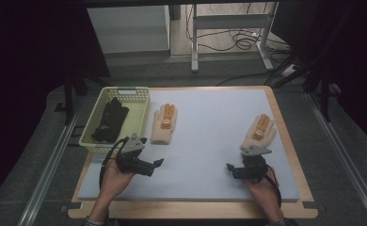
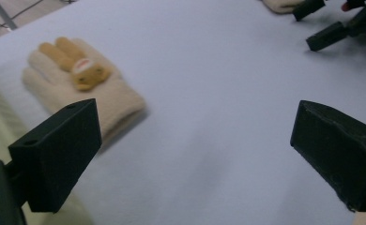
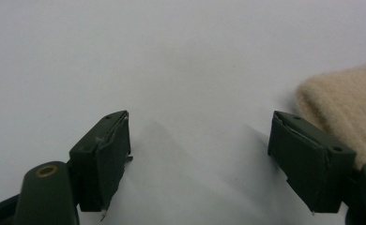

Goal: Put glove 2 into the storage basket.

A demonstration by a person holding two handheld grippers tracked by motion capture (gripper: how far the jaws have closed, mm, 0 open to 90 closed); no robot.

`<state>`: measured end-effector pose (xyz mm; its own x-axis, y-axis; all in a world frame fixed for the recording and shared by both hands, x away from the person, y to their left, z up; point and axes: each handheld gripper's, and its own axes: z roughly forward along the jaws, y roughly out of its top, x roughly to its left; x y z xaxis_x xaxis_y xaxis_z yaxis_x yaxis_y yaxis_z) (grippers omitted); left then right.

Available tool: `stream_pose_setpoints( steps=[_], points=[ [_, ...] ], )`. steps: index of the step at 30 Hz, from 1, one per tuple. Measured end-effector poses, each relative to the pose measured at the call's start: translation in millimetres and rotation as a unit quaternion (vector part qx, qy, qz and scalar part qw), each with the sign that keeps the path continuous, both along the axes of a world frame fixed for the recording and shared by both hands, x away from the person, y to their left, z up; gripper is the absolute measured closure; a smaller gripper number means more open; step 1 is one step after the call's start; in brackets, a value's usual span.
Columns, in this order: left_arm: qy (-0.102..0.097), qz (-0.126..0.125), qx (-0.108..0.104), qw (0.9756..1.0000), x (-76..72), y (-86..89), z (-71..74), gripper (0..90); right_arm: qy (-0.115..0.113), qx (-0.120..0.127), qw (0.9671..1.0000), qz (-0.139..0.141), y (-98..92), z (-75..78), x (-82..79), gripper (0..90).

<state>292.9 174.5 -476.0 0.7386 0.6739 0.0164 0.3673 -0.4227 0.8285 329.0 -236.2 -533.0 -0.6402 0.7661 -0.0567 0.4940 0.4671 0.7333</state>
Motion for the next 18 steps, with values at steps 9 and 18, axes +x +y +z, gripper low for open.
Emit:
stream_pose_setpoints(
  steps=[9, 18],
  points=[
    [0.021, -0.017, 0.004, 0.9996, -3.1, -13.9, -35.4, 4.9, 0.000, 0.000, 1.0000, 0.000, 0.0, 0.0, 0.0, 21.0],
    [0.050, 0.013, 0.031, 0.9982, -1.6, -17.8, -69.2, 3.9, 0.000, 0.000, 1.0000, 0.000, 0.1, -0.1, 0.0, 20.9]
  ],
)
